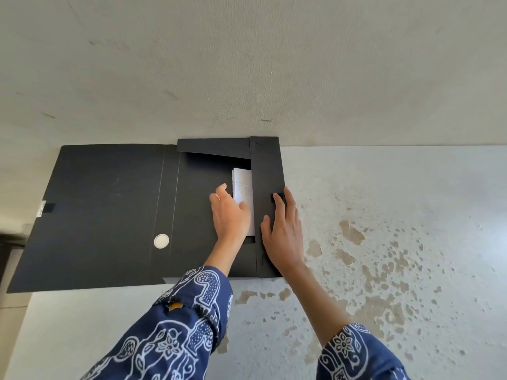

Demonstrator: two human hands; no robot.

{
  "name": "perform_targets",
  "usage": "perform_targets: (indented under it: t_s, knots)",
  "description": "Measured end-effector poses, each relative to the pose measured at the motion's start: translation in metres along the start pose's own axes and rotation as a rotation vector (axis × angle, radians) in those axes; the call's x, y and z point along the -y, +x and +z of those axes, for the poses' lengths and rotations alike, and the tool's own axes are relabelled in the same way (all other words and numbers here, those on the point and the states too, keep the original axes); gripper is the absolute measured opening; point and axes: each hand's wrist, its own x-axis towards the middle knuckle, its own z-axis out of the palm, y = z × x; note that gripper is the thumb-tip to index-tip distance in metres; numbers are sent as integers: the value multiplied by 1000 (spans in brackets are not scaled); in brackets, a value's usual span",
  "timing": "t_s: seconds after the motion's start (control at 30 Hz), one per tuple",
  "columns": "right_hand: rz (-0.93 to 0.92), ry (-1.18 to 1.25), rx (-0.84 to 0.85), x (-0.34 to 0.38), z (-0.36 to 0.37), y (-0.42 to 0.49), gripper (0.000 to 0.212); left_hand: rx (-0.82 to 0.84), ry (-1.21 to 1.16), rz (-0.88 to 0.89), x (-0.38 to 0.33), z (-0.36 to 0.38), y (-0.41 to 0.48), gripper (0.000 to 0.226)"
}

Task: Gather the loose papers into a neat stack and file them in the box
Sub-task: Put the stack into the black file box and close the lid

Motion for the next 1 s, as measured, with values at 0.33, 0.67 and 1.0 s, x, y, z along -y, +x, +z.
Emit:
perform_targets:
  t_s: [0.33,0.67,1.0]
  knots:
    - [1,3,-5,0,1,0,46,80,-132,61,8,-3,-2,37]
    - [-72,-130,-5,21,-6,-23,34,-59,-78,143,42,-66,-6,32]
    - [-361,-217,144,70,25,-93,46,-326,341,-110,151,-169,1,56]
